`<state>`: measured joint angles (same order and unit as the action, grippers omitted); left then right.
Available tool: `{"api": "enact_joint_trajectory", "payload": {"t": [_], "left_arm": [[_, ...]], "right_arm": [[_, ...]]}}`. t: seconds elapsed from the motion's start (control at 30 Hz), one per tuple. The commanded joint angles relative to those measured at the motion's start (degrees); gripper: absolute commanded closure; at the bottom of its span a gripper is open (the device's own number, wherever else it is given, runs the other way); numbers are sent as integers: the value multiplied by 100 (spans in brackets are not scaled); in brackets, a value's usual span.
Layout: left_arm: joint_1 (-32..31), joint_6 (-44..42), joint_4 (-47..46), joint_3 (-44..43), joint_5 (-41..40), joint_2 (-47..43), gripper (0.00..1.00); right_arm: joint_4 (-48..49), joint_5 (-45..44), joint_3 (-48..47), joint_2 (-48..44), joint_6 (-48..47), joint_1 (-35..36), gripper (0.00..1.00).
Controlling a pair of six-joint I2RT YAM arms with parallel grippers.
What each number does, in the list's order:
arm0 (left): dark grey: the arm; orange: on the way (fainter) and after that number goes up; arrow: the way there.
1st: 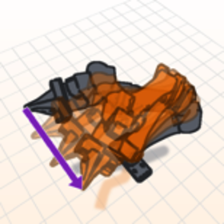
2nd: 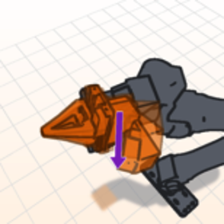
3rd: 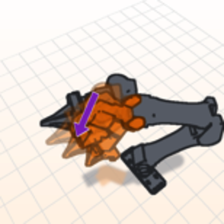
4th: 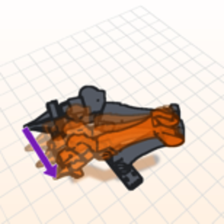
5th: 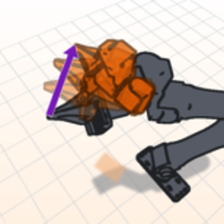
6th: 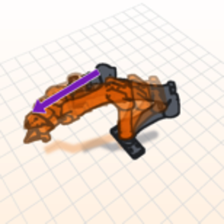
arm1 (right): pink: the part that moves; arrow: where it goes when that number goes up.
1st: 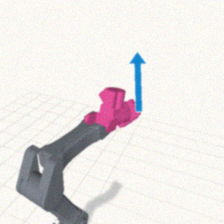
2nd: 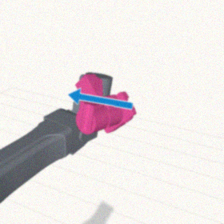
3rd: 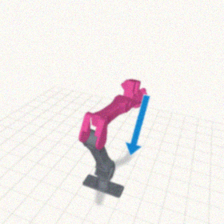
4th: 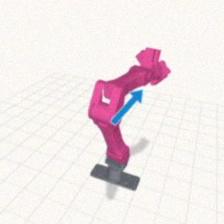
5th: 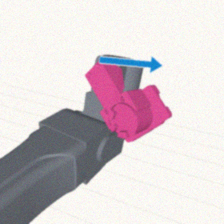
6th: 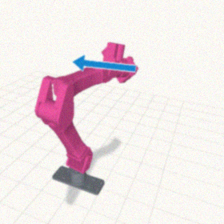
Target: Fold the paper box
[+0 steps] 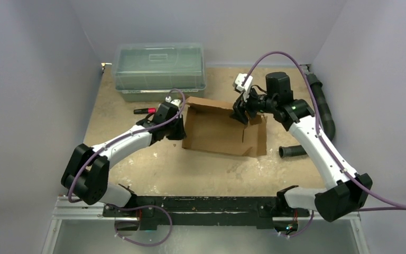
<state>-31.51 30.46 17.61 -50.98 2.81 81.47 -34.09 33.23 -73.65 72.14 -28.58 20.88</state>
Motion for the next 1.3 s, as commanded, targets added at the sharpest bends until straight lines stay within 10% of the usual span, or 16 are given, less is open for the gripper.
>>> {"api": "enact_joint_trajectory", "payload": {"t": [0.0, 0.5, 1.27], "left_arm": [[68, 31, -264, 57, 180, 156, 100], [111, 74, -426, 141, 21, 442, 96], [92, -393, -1609, 362, -768, -14, 58]], "right_arm": [[76, -467, -216, 98, -326, 8, 32], [937, 116, 499, 70, -196, 2, 99], [1843, 482, 1176, -346, 391, -33, 100]]}}
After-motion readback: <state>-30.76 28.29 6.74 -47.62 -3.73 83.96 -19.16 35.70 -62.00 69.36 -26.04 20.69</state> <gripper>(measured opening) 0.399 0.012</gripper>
